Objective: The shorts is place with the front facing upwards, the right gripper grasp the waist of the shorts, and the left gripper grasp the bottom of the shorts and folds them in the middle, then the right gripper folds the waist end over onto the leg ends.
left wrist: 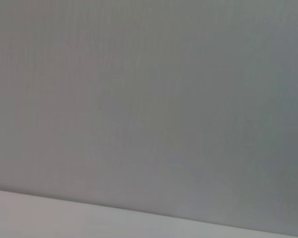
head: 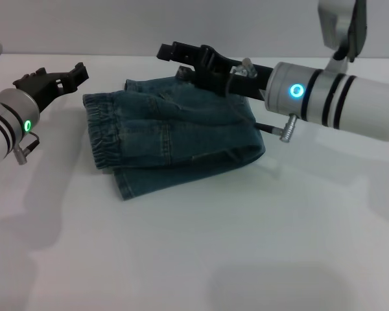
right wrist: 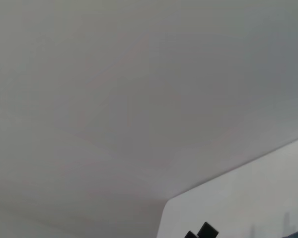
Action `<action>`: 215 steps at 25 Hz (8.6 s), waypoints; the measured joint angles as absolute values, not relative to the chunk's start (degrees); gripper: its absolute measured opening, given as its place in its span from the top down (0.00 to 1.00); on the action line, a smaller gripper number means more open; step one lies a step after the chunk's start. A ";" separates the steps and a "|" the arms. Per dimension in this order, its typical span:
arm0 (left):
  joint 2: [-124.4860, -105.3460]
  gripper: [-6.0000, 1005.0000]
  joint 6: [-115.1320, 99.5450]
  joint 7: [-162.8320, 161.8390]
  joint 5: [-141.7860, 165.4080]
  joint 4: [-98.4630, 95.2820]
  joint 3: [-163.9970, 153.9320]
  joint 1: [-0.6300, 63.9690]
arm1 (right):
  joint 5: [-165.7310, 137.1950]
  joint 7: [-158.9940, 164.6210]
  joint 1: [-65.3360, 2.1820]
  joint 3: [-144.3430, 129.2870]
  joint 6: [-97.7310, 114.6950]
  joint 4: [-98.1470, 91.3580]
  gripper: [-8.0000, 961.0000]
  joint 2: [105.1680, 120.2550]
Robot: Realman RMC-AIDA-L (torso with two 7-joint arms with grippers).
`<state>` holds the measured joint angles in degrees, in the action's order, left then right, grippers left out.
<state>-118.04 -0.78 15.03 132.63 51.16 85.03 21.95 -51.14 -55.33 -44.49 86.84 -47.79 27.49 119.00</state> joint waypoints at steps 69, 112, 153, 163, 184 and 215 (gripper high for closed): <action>-118.81 0.19 -28.71 -3.63 132.28 31.40 42.88 30.48 | -131.02 9.44 -28.91 46.62 57.50 21.06 0.32 119.09; -118.12 0.19 -42.86 -2.94 132.76 37.38 41.40 18.16 | -135.89 11.31 -31.53 31.42 49.49 23.30 0.99 119.27; -118.14 0.19 -42.06 -2.90 133.92 33.46 44.07 27.55 | -136.34 22.35 -35.57 27.81 38.43 25.63 0.89 119.54; -118.16 0.19 -45.56 -0.94 134.95 32.46 48.24 25.80 | -136.33 19.52 -27.53 35.49 53.39 21.86 0.87 118.64; -118.59 0.19 -55.73 1.75 134.21 20.44 55.37 23.66 | -127.34 4.97 -13.41 52.63 77.02 16.66 0.77 119.19; -118.56 0.19 -57.23 0.72 133.16 19.24 55.90 21.11 | -127.79 4.35 -11.58 51.33 80.35 16.07 0.17 119.44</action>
